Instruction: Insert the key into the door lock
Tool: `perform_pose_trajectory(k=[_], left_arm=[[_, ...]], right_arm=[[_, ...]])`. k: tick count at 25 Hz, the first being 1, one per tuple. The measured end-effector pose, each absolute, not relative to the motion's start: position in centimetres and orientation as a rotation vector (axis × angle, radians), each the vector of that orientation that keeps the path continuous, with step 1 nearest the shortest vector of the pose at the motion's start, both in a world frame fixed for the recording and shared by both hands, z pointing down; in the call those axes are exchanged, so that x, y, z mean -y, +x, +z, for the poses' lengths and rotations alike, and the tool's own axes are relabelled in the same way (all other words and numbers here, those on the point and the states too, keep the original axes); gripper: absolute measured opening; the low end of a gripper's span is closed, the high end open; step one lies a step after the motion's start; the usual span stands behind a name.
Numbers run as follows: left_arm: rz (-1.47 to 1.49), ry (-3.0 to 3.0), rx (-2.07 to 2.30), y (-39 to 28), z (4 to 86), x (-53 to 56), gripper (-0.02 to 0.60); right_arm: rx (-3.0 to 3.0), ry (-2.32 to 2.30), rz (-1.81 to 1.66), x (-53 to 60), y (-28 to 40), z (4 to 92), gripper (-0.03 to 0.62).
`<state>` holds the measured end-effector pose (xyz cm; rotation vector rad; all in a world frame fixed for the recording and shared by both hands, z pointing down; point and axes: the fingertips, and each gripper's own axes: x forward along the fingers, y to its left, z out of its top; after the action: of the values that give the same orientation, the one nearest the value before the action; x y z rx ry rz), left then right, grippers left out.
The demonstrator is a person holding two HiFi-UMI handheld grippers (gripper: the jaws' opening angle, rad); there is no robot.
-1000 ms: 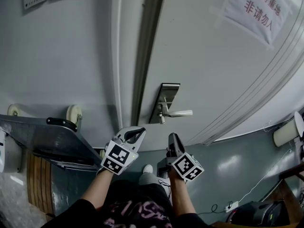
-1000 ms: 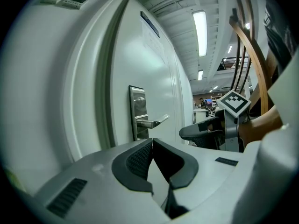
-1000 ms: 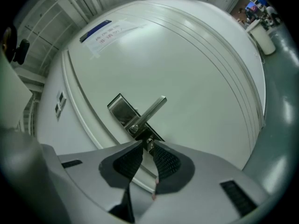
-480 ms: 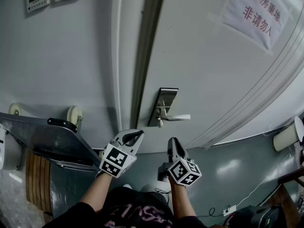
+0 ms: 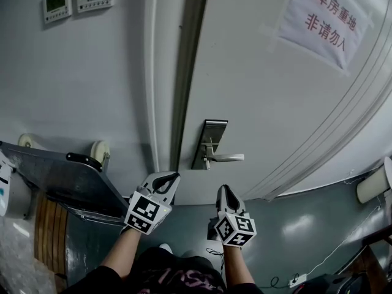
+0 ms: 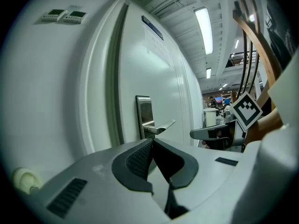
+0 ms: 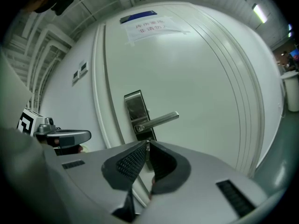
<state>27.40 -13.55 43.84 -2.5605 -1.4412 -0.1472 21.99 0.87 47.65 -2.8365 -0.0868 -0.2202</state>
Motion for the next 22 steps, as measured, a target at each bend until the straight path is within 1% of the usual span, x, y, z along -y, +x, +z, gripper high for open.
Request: perform_pose_trajectory(k=[22], left_arm=[[-0.137,-2.588,1.327,24.5,42.5,12.4,0.012]], right_arm=[[0.002,-2.913,-0.178,-2.1,19.7,45.9,0.063]])
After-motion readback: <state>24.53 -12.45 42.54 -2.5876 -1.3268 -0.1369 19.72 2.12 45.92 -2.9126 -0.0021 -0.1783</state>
